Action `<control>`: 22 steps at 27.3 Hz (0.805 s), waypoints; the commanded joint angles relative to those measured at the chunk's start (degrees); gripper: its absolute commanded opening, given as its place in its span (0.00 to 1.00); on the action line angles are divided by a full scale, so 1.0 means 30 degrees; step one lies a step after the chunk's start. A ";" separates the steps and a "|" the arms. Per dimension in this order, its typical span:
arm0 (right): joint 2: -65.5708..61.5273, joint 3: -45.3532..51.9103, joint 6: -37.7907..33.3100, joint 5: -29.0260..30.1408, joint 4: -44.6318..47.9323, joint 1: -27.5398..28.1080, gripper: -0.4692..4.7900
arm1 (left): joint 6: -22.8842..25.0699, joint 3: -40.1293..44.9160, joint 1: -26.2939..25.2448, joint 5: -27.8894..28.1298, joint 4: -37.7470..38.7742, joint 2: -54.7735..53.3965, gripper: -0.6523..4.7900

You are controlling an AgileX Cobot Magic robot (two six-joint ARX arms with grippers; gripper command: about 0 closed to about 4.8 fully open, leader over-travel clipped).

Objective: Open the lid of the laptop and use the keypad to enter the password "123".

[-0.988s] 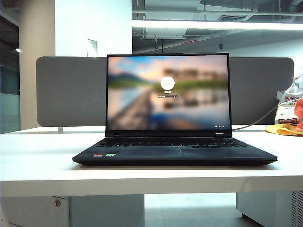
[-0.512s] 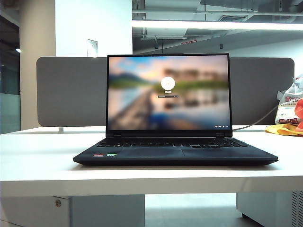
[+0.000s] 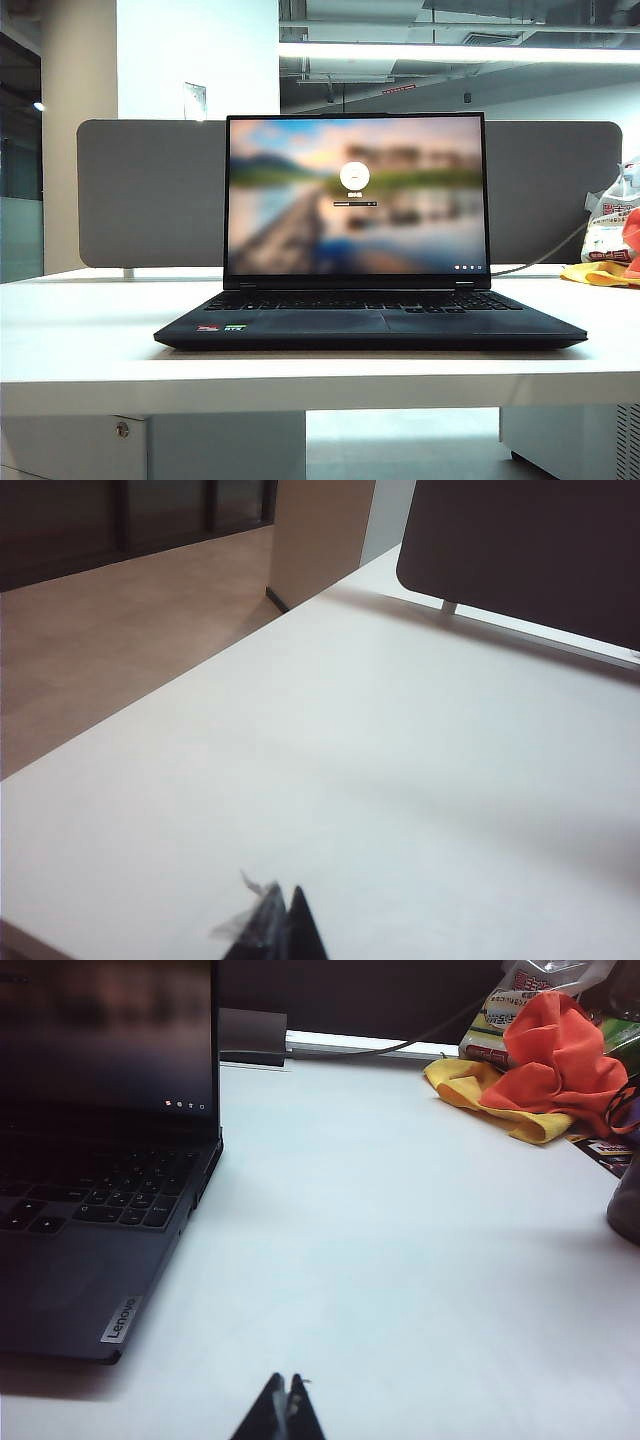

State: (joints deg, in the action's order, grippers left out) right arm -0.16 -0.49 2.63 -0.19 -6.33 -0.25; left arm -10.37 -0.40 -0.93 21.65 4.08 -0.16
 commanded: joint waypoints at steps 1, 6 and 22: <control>0.0000 0.0066 -0.0007 0.0036 0.0335 -0.0036 0.08 | -0.0051 0.0007 0.0000 0.0015 -0.0102 -0.0007 0.11; 0.0000 0.0066 -0.0007 0.0036 0.0335 -0.0029 0.08 | 0.1056 0.0007 -0.0015 0.0211 -0.0095 -0.0007 0.11; 0.0000 0.0066 -0.0007 0.0036 0.0335 -0.0029 0.08 | 0.3541 0.0007 -0.0022 -0.6543 -0.0255 -0.0007 0.11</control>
State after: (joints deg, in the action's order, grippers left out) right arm -0.16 -0.49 2.63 -0.19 -6.35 -0.25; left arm 1.96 -0.40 -0.97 0.71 4.03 -0.16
